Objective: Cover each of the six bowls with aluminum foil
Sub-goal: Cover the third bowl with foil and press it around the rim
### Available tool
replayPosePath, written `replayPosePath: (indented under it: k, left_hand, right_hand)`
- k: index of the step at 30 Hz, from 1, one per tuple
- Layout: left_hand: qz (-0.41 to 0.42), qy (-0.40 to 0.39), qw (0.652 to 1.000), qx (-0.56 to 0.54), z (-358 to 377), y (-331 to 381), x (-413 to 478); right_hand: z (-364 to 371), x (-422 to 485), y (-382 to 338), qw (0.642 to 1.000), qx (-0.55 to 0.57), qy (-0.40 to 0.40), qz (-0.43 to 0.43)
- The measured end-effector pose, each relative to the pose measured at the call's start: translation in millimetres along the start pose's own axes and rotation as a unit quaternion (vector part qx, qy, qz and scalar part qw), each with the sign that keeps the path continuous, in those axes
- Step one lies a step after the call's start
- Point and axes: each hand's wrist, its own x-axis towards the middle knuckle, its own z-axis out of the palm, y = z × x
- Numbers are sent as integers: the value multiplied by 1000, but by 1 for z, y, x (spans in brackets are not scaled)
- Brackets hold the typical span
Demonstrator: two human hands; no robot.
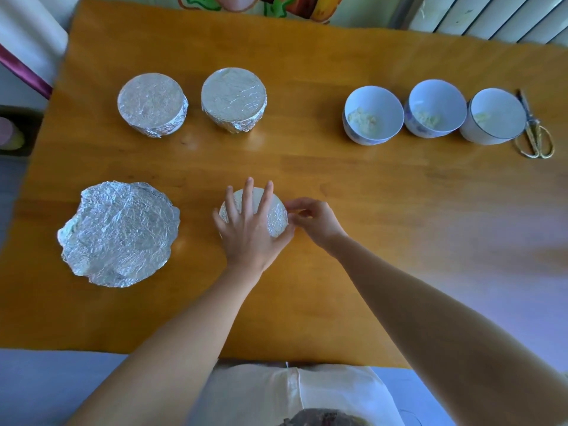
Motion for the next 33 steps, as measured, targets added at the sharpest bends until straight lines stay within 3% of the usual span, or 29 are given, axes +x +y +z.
replayPosePath:
  k: [6, 16, 26, 33]
  left_hand:
    - [-3, 10, 1000, 3, 1, 1, 0]
    - [3, 4, 1000, 18, 2, 0, 0]
    - [-3, 4, 1000, 18, 3, 1, 1]
    - [-1, 3, 1000, 24, 2, 1, 1]
  right_hand:
    - [7, 2, 1, 999, 35, 19, 12]
    - [18, 1, 4, 996, -5, 83, -25]
    - [-6, -10, 7, 994, 74, -74, -23]
    - [-8, -9, -1, 998, 30, -48, -26]
